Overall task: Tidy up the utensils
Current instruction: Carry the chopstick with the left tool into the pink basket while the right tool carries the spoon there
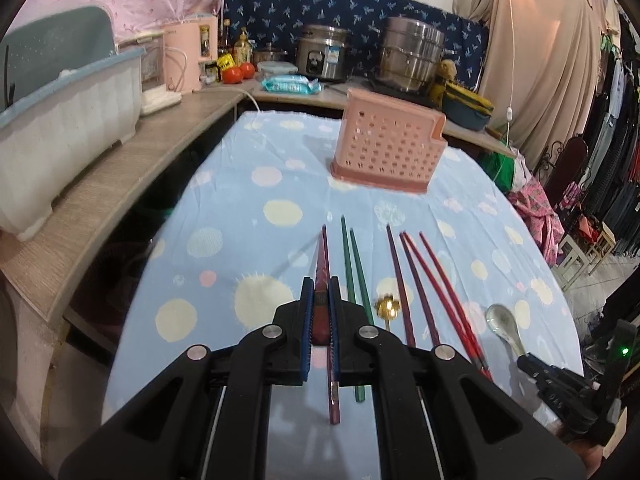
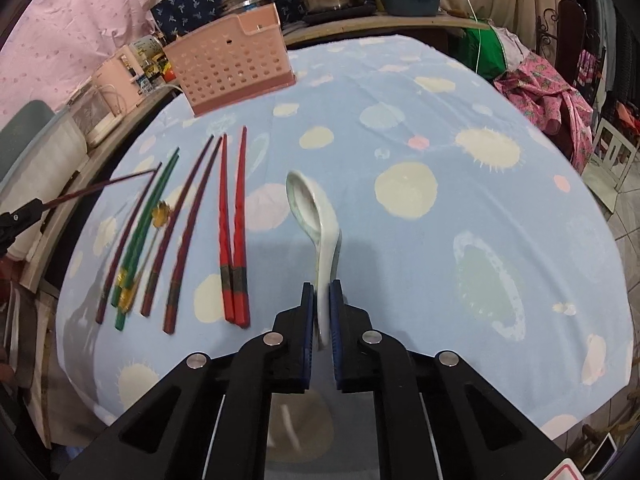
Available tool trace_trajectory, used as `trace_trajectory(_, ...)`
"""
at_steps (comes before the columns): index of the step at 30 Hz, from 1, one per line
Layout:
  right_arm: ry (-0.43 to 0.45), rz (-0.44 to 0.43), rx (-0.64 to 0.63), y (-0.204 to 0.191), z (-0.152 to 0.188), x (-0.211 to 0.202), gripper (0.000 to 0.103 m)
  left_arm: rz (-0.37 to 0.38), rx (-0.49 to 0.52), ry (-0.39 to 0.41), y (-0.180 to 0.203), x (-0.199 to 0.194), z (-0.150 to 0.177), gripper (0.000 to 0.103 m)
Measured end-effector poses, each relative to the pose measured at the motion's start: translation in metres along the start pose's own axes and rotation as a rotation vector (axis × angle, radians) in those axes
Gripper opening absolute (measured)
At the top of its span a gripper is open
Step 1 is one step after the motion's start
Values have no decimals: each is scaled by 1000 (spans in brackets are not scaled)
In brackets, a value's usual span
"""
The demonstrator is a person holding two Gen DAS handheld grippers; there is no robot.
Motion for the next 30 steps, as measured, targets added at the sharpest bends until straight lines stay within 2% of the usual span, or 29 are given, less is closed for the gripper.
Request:
trace_trajectory(6,116,20,-15,-1,-51,-20,6,-21,14,87,-2,-14,-33,7)
trace_trajectory(17,222,-12,-28,-18,-114,-25,6,-27,38,192,-7,-19,-91,7)
trace_trajectory(23,304,-52,-42,-36,-171,-30,6,-23,67,274,-4,-19,-144,7)
trace_trajectory(30,378,-87,-49,-60,-255,-18,6,5,139,414,21,-15,-232,7)
Point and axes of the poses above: each gripper's, at about its wrist camera, not at the fingertips, and x roughly the way its jaws point, y to its right, z to its underside, the point moved 2 cm from there along x, roughly the way its jaws point, and after that the axes turned 11 degrees about z, right-handed, at the moved point
